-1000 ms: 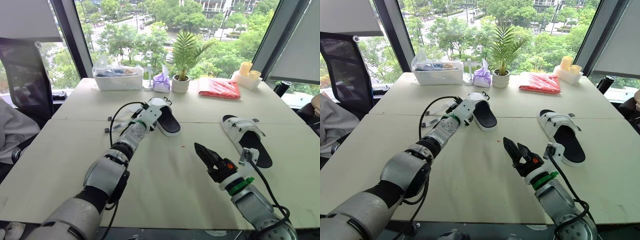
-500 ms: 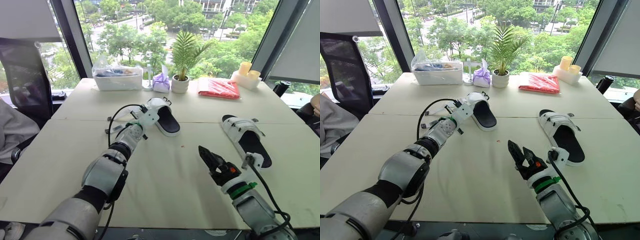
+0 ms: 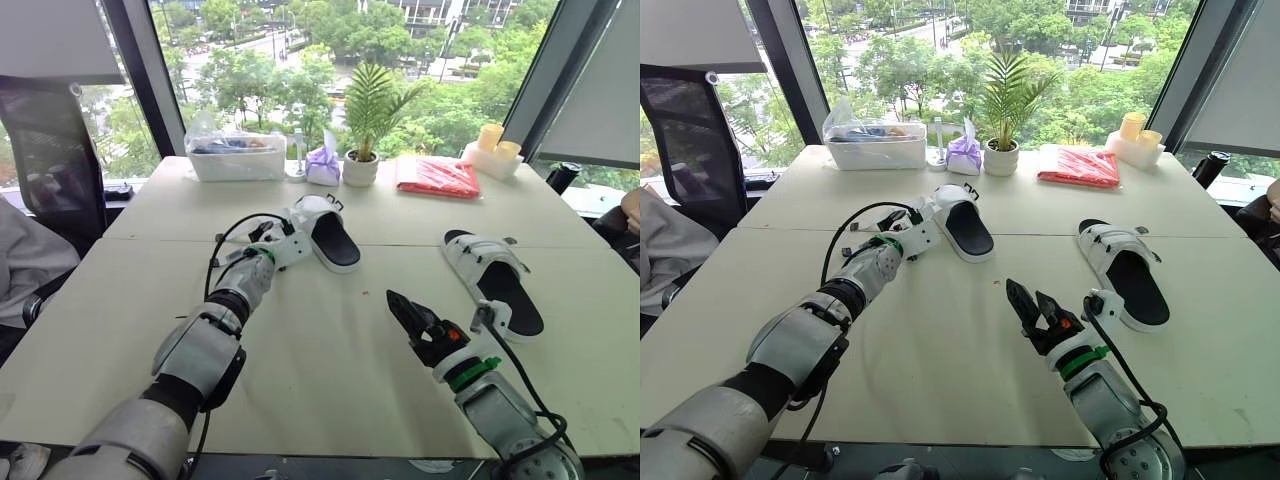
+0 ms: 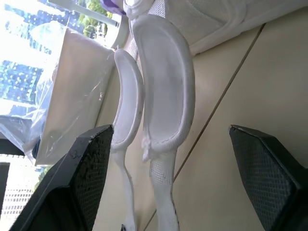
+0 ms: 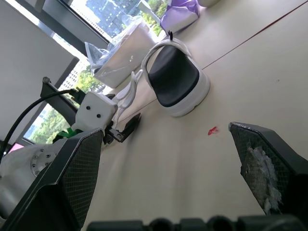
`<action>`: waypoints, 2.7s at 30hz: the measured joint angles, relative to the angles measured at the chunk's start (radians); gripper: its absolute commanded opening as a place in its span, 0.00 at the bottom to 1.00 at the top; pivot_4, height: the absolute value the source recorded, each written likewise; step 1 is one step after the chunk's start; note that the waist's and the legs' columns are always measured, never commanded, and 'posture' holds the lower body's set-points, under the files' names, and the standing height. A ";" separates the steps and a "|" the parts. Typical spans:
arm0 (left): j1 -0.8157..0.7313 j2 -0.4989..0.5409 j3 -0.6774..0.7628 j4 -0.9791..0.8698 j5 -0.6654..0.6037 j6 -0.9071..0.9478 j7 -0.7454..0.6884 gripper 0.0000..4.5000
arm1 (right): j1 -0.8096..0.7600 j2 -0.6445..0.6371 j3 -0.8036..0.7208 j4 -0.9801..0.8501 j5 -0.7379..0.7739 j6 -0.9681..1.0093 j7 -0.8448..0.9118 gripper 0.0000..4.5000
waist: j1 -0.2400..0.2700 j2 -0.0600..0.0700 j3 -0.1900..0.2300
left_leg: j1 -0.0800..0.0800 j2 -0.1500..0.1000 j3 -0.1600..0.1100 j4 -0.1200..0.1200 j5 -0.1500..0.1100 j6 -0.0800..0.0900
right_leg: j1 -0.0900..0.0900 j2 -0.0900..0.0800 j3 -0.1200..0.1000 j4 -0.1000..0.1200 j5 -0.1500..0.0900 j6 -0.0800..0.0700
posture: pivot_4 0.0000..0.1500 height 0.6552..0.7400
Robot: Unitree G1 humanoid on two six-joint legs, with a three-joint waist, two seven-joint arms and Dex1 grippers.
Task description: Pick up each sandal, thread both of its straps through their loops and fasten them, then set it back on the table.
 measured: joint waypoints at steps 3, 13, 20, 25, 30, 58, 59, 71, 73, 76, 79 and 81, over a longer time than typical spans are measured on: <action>0.003 0.000 -0.012 -0.004 0.009 -0.003 0.007 0.84 | 0.001 0.000 0.003 0.000 -0.005 0.000 -0.001 1.00 | 0.001 0.000 0.000 | 0.000 0.000 0.000 0.000 0.000 0.000 | 0.000 0.000 0.000 0.001 0.000 0.000 | 1.00 1.00; 0.005 -0.013 -0.032 0.007 0.044 0.025 0.006 0.43 | 0.062 0.022 0.014 -0.026 -0.024 -0.009 -0.029 1.00 | 0.000 -0.001 -0.001 | 0.001 0.000 0.000 0.001 0.000 0.000 | -0.001 0.000 0.000 0.003 0.000 0.000 | 1.00 1.00; -0.008 0.004 -0.033 0.006 0.060 0.033 0.011 0.00 | 0.120 0.021 0.011 -0.095 -0.017 -0.009 -0.057 1.00 | 0.000 -0.003 -0.002 | 0.003 0.001 0.000 0.001 0.000 -0.001 | 0.000 0.000 0.000 0.005 0.000 0.000 | 1.00 1.00; -0.007 0.005 -0.045 0.007 0.085 0.019 0.036 0.00 | 0.116 0.022 0.011 -0.094 -0.017 -0.009 -0.068 1.00 | 0.000 -0.004 -0.002 | 0.002 0.001 0.000 0.002 0.000 -0.001 | 0.000 0.000 0.000 0.006 0.000 0.000 | 1.00 1.00; -0.007 0.005 -0.061 0.008 0.109 -0.050 0.076 0.00 | 0.079 0.025 0.022 -0.078 -0.020 -0.009 -0.066 1.00 | 0.002 -0.004 -0.002 | 0.002 0.001 0.000 0.002 0.000 -0.001 | -0.001 0.000 0.000 0.006 0.000 0.000 | 1.00 1.00; 0.317 0.531 -0.189 -0.447 0.217 -0.538 0.214 0.12 | -0.008 -0.006 0.019 0.056 -0.028 0.006 0.022 1.00 | -0.004 -0.004 -0.002 | 0.002 0.002 0.003 0.001 0.001 -0.001 | -0.003 -0.002 0.000 0.009 0.000 0.000 | 1.00 1.00; 0.317 0.536 -0.181 -0.444 0.216 -0.537 0.212 0.19 | -0.010 -0.006 0.019 0.057 -0.028 0.007 0.025 1.00 | -0.002 -0.005 -0.002 | 0.003 0.002 0.004 0.002 0.001 -0.001 | -0.003 -0.002 0.000 0.009 0.000 0.000 | 1.00 1.00; 0.262 0.295 -0.020 -0.586 0.023 -0.331 0.028 0.89 | -0.029 -0.004 0.028 0.082 -0.049 0.012 0.036 1.00 | 0.000 -0.005 -0.003 | 0.002 0.001 0.004 0.002 0.001 -0.001 | -0.002 -0.002 0.000 0.009 0.000 0.000 | 1.00 1.00; 0.267 0.199 0.014 -0.640 -0.047 -0.243 -0.045 0.89 | -0.026 0.003 0.030 0.083 -0.060 0.011 0.037 1.00 | 0.000 -0.005 -0.003 | 0.003 0.001 0.004 0.003 0.001 -0.001 | -0.001 -0.002 0.000 0.009 0.000 0.000 | 1.00 1.00; 0.264 0.116 0.020 -0.644 -0.084 -0.136 -0.109 0.89 | -0.024 0.014 0.043 0.083 -0.070 0.011 0.037 1.00 | -0.007 -0.005 -0.003 | 0.004 0.000 0.004 0.003 0.001 -0.001 | -0.001 0.000 0.000 0.009 0.000 0.000 | 1.00 1.00; 0.227 0.067 0.024 -0.551 -0.087 -0.055 -0.109 0.89 | -0.021 0.017 0.036 0.083 -0.073 0.010 0.038 1.00 | -0.007 -0.005 -0.003 | 0.004 0.000 0.003 0.003 0.002 -0.002 | -0.001 0.001 0.000 0.009 0.000 0.000 | 1.00 1.00; 0.192 0.045 0.025 -0.493 -0.086 -0.036 -0.104 0.89 | -0.020 0.021 0.035 0.083 -0.073 0.008 0.040 1.00 | -0.005 -0.005 -0.003 | 0.003 0.000 0.003 0.003 0.002 -0.002 | -0.001 0.001 0.000 0.009 0.000 0.000 | 1.00 1.00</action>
